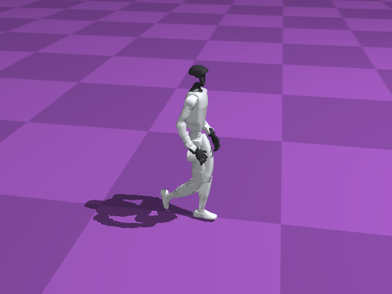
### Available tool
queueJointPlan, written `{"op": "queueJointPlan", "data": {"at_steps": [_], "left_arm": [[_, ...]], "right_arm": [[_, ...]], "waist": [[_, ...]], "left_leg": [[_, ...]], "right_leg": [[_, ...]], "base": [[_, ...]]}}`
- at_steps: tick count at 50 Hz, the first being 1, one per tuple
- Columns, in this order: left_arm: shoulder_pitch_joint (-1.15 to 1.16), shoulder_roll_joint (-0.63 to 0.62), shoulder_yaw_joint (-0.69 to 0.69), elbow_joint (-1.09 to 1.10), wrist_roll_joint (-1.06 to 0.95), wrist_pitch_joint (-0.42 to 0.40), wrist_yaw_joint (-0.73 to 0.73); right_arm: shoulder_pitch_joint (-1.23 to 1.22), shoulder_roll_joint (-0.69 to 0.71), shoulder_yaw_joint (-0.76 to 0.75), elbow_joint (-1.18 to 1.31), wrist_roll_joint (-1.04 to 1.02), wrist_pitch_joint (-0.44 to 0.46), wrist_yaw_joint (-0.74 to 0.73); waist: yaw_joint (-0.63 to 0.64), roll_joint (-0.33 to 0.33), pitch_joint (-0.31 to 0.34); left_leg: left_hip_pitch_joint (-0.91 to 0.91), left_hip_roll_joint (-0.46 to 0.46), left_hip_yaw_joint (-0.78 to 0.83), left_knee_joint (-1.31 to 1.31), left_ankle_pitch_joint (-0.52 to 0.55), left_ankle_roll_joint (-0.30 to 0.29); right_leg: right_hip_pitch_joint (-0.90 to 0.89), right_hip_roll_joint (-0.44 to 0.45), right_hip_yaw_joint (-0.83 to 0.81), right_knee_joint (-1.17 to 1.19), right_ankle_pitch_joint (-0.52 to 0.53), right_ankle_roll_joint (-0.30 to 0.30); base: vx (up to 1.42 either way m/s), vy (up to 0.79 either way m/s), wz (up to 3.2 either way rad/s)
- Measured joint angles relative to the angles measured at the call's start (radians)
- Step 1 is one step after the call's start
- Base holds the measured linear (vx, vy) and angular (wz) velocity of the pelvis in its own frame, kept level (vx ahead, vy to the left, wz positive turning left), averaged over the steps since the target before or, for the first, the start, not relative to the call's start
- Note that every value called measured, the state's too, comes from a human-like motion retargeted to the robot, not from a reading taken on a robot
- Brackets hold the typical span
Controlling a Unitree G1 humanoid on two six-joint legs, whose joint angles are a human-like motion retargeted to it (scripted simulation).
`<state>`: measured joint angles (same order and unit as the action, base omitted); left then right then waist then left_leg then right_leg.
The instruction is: Walk run
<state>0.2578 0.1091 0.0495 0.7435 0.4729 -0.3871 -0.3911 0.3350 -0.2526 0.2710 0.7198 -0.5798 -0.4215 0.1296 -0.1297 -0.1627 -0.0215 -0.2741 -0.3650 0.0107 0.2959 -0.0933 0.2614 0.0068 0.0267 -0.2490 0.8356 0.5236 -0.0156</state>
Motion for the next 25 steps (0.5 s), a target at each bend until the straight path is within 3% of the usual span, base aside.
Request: {"op": "queueJointPlan", "data": {"at_steps": [2,3,5,8,12,15,17,18,20,22,23,25], "left_arm": [[-0.045,-0.031,0.082,0.086,-0.018,0.014,-0.011],[-0.055,-0.028,0.091,0.115,-0.048,0.062,-0.041],[-0.069,-0.053,0.049,0.155,-0.115,0.164,-0.097],[-0.072,-0.059,0.021,0.145,-0.222,0.152,-0.159],[-0.028,-0.009,-0.049,0.069,-0.222,0.07,-0.149],[0.007,0.045,-0.06,0.02,-0.143,0.016,-0.127],[0.027,0.065,-0.06,0.023,-0.098,-0.001,-0.1],[0.036,0.073,-0.069,0.035,-0.083,-0.003,-0.087],[0.06,0.083,-0.072,0.065,-0.073,0.003,-0.096],[0.073,0.071,-0.048,0.099,-0.034,0.02,-0.151],[0.056,0.063,-0.04,0.112,-0.002,0.039,-0.179],[0.045,0.024,-0.021,0.123,0.043,0.092,-0.212]], "right_arm": [[-0.032,0.032,-0.014,0.062,-0.046,0.018,0.01],[-0.025,0.047,-0.019,0.069,-0.039,0.034,0.014],[0.014,0.049,-0.041,0.042,-0.002,0.017,0.025],[0.064,0.027,-0.052,-0.025,0.088,-0.031,-0.075],[0.112,0.034,-0.095,-0.098,0.145,-0.104,-0.246],[0.103,0.037,-0.106,-0.114,0.102,-0.081,-0.289],[0.087,0.03,-0.091,-0.116,0.051,-0.044,-0.258],[0.082,0.026,-0.085,-0.118,0.024,-0.024,-0.23],[0.078,0.01,-0.056,-0.126,0.004,0.004,-0.169],[0.074,0.002,-0.038,-0.126,0.005,0.003,-0.129],[0.06,0.001,-0.06,-0.115,0.005,-0.012,-0.113],[0.029,-0.008,-0.058,-0.074,0.035,-0.015,-0.082]], "waist": [[-0.043,0.034,-0.024],[-0.022,0.096,-0.043],[-0.05,0.173,-0.058],[-0.081,0.214,-0.06],[-0.18,0.232,-0.077],[-0.246,0.211,-0.072],[-0.258,0.199,-0.067],[-0.286,0.188,-0.064],[-0.273,0.162,-0.096],[-0.211,0.155,-0.104],[-0.189,0.154,-0.088],[-0.183,0.139,-0.092]], "left_leg": [[-0.059,0.087,0.027,0.107,-0.056,-0.057],[-0.042,0.194,0.079,0.106,-0.081,-0.069],[0.049,0.276,0.072,0.049,-0.105,-0.086],[0.157,0.275,0.062,-0.06,-0.026,-0.112],[0.289,0.277,0.074,-0.145,0.169,-0.194],[0.379,0.262,0.049,-0.149,0.299,-0.247],[0.422,0.263,0.034,-0.105,0.377,-0.299],[0.439,0.255,-0.004,-0.049,0.426,-0.336],[0.413,0.218,0.001,0.115,0.544,-0.432],[0.305,0.22,0.093,0.381,0.603,-0.456],[0.236,0.236,0.092,0.529,0.602,-0.462],[0.108,0.247,0.07,0.711,0.467,-0.452]], "right_leg": [[-0.133,0.032,0.08,0.131,0.0,0.024],[-0.181,0.096,0.108,0.084,0.0,0.017],[-0.265,0.122,0.063,0.034,-0.101,-0.017],[-0.366,0.056,0.046,-0.1,-0.271,-0.007],[-0.436,-0.053,-0.007,-0.46,-0.393,0.06],[-0.457,-0.025,0.205,-0.684,-0.516,0.142],[-0.456,-0.049,0.187,-0.718,-0.495,0.121],[-0.447,-0.062,0.145,-0.707,-0.425,0.08],[-0.425,-0.111,0.001,-0.639,-0.417,-0.04],[-0.433,0.016,0.287,-0.502,-0.542,-0.087],[-0.429,0.009,0.278,-0.473,-0.566,-0.088],[-0.37,-0.03,0.257,-0.462,-0.623,-0.087]], "base": [[1.13,-0.26,-0.53],[0.96,-0.27,-0.96],[1.15,-0.25,-0.02],[1.1,-0.22,0.22],[1.2,-0.3,0.76],[1.05,-0.37,0.46],[1.3,-0.49,0.21],[1.22,-0.44,0.39],[1.32,-0.51,-0.5],[1.31,-0.44,-1.03],[1.01,-0.18,-0.12],[1.02,-0.12,0.34]]}}
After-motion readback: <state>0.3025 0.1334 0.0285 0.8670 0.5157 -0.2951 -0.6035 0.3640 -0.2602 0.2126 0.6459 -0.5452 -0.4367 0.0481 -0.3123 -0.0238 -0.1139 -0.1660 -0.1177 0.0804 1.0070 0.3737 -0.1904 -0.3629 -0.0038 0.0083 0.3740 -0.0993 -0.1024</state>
